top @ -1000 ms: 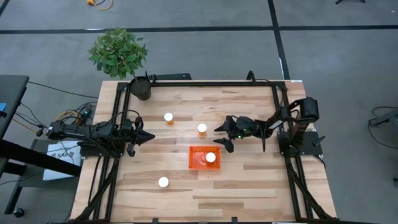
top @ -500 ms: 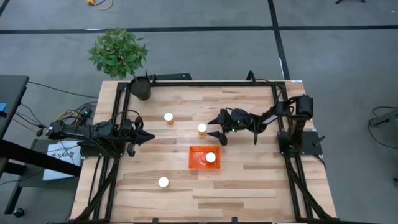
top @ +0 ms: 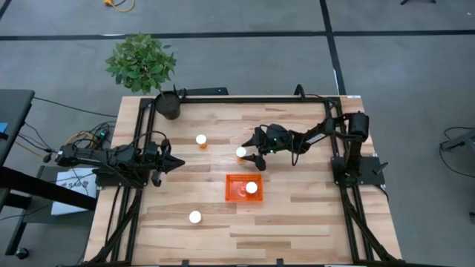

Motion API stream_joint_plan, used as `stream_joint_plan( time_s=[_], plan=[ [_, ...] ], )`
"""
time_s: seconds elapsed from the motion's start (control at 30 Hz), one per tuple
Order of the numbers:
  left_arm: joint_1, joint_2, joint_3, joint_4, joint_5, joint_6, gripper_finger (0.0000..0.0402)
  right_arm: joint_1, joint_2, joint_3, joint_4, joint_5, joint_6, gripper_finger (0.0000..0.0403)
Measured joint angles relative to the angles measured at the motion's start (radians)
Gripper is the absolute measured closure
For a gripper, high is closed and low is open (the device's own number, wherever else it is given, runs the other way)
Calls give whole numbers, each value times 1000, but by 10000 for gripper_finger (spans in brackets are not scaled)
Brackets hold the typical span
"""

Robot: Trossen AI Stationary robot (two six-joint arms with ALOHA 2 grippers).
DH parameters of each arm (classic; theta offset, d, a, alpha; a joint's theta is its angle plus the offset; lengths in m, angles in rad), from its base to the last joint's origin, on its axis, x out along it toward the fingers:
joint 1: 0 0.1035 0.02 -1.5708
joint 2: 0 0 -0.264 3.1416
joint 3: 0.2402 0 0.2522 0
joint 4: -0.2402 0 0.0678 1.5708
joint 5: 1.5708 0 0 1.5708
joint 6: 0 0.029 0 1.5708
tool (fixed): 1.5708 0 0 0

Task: Pick and place pill bottles into a basket
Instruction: Put the orange pill bottle into the orange bin

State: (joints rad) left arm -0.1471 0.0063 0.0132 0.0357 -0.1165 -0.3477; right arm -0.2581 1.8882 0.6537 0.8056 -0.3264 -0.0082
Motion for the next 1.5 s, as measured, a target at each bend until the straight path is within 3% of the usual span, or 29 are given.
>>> stream_joint_plan(
  time_s=[0.6,0.77,1.1,1.5],
  plan=[
    [0,0,0,0,2,0,402,-6,-1,71,-145,-69,-27,124],
    [0,0,0,0,2,0,402,-6,-1,74,-152,-72,-26,149],
    [0,0,0,0,1,0,402,-6,-1,74,-164,-78,-27,237],
    [0,0,0,0,1,0,402,-5,-2,96,-185,-76,-19,233]
  ],
)
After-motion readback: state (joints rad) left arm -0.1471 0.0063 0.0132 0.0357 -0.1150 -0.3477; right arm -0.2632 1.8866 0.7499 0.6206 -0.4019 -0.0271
